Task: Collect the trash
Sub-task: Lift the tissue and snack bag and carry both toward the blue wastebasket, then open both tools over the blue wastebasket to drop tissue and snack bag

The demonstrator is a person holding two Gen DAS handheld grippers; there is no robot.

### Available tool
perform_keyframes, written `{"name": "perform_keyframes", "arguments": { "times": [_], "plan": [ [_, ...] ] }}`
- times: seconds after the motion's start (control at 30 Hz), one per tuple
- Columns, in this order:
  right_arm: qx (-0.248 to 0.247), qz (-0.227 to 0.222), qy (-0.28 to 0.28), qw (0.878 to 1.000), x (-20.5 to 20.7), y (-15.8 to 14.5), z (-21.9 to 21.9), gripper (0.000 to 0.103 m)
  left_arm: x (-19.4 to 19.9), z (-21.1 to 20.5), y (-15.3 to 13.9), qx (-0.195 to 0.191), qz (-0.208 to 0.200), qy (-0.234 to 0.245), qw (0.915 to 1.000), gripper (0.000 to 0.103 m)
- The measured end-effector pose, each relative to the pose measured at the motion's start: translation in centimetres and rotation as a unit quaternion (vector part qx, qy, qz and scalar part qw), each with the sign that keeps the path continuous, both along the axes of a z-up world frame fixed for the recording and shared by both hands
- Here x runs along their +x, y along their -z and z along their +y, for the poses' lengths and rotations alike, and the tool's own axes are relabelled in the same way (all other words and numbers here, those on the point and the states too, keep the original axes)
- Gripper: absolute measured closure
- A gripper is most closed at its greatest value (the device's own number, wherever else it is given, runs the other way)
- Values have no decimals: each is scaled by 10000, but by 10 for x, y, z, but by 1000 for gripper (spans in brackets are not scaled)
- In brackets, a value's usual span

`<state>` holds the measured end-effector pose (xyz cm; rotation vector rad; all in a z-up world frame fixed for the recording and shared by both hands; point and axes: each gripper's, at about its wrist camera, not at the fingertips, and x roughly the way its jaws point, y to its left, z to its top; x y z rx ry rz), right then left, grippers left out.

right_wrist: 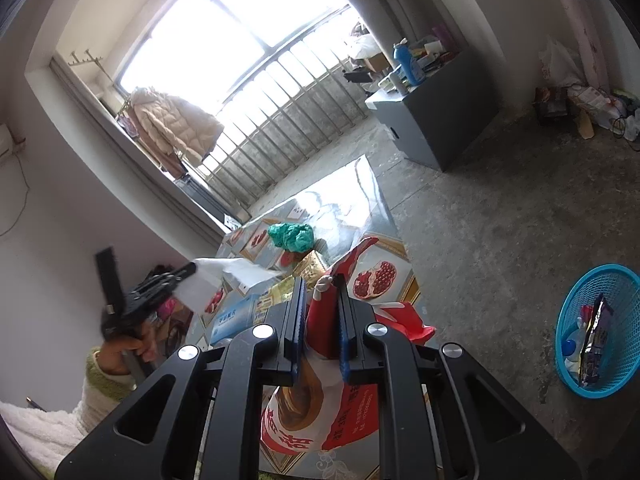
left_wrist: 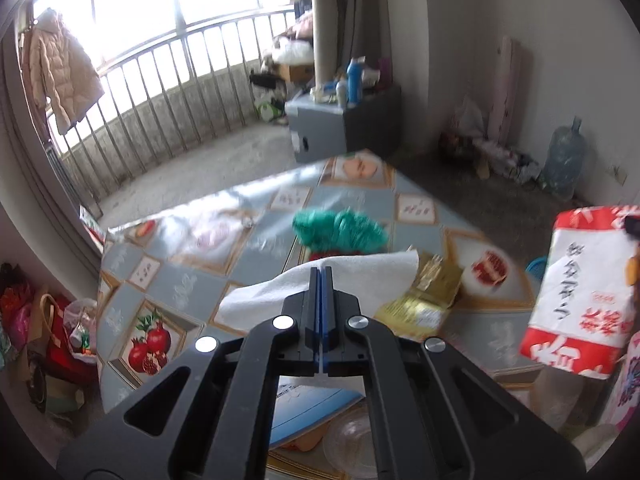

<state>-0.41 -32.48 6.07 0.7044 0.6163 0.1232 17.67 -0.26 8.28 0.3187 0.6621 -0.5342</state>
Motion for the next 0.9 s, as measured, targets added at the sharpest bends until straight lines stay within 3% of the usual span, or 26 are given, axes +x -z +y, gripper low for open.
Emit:
{"name": "perform_keyframes", "arguments": {
  "times": [0.13, 0.27, 0.47, 0.7, 0.9],
  "plan": [
    [-23, -104, 284, 9995, -17, -5, -14, 89, -25, -14, -38, -451, -279, 319, 9981, 103],
    [-157, -135, 745, 9970, -40, -9, -37, 89, -44, -49, -59, -876, -249, 874, 9920, 103],
    [-571, -3, 1712, 9836, -84, -11, -79, 89, -69, -146, -63, -1145, 3, 1965, 9738, 103],
    [-958, 526, 2861, 9519, -120, 14, -136, 89, -90, -273, -28, -1010, 703, 2923, 9484, 103],
    [-781, 1131, 3855, 9124, -133, 64, -183, 89, -101, -364, 27, -646, 1397, 3306, 9311, 103]
  ]
}}
